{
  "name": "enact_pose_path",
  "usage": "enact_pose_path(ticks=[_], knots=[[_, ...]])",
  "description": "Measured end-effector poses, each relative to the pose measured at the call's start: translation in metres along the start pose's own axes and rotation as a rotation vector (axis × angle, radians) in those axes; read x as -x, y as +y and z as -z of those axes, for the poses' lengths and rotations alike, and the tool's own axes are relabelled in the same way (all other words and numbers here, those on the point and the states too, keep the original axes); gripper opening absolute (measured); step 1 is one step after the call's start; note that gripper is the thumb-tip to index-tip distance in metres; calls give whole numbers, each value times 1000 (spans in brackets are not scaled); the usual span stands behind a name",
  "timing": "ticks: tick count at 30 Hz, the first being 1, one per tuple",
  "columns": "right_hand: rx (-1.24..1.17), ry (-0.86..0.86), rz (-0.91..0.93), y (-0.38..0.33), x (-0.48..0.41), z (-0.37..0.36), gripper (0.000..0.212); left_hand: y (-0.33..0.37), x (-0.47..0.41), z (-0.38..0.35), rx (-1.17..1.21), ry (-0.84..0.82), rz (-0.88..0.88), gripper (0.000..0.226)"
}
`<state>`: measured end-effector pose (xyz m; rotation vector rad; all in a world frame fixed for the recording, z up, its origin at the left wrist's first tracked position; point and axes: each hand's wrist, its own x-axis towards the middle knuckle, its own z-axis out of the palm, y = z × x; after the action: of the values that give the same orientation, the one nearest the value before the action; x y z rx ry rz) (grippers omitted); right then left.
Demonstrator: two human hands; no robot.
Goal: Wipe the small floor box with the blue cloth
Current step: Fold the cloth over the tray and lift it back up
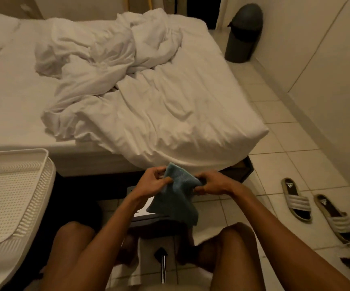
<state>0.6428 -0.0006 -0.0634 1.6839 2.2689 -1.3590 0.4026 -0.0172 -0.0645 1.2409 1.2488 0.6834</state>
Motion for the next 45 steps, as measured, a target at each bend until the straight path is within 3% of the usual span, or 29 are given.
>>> enact_pose_path(ticks=[8,11,18,23,31,39,45], knots=[[18,162,68,-88,61,45,18,74,67,50,68,128,-169,26],[7,248,110,-120,82,53,27,98,90,68,48,180,-238,22],[76,207,151,-178,122,76,29,141,134,94,31,245,-332,24],[147,312,216,-207,145,85,8,157,161,109,-15,241,-401,27],[108,422,273,-230,185,92,24,183,187,109,-5,272,-512,27],[49,525,308,-236,202,87,19,195,195,96,23,347,-529,35],[63,540,309,-241,188,74,17,186,205,108,-18,369,-520,25]])
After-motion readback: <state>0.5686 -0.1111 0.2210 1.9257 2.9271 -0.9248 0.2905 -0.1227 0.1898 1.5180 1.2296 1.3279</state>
